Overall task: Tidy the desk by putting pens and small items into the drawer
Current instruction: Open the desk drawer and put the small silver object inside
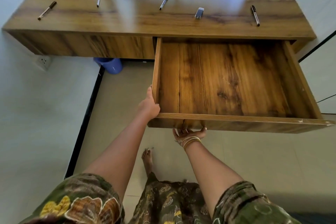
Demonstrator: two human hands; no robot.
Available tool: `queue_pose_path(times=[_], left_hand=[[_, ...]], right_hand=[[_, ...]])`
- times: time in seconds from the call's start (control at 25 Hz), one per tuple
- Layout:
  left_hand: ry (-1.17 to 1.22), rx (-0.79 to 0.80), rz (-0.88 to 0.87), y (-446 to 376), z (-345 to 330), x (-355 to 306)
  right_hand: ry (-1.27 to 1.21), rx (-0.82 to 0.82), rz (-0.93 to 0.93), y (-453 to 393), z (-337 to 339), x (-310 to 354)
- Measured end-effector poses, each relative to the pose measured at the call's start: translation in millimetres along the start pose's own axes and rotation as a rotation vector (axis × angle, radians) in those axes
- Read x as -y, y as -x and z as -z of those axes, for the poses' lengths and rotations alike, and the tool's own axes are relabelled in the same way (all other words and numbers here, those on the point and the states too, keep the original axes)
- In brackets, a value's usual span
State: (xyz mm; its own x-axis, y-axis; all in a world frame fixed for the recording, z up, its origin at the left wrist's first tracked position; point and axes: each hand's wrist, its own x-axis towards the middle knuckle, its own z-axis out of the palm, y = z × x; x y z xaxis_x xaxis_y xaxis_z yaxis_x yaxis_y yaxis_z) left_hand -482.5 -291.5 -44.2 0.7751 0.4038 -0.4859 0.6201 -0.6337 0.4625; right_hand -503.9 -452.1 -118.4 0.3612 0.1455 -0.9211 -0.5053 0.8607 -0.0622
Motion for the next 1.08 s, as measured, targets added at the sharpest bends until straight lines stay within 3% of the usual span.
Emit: queue_pose_path(times=[0.24,0.4,0.64,0.76,0.92,1.08], left_hand=[[-0.027,0.005,-0.013,16.8,-4.4,12.7],[-0.053,-0.017,-0.019,19.3,-5.7,13.8],[-0.117,-0.074,-0.024,26.5,-7.1,16.7],[-0.145,-0.037,0.017,27.9,-3.7,11.8],[-0.175,0.000,0.035,28.7,0.7,11.7],[-0.166,-0.007,0.001,18.8,26.0,-7.7]], right_hand=[[-0.028,0.020,-0.027,9.8,16.7,-5.6],[0.094,-0.031,0.021,15.2,21.8,-1.2],[0.514,-0.155,0.410,55.6,4.1,-15.5],[0.670,-0.066,0.563,93.1,-14.8,-25.1],[0.864,0.185,0.843,117.7,-50.0,-28.5],[1.059,0.251,0.956,110.2,-104.2,-14.2]])
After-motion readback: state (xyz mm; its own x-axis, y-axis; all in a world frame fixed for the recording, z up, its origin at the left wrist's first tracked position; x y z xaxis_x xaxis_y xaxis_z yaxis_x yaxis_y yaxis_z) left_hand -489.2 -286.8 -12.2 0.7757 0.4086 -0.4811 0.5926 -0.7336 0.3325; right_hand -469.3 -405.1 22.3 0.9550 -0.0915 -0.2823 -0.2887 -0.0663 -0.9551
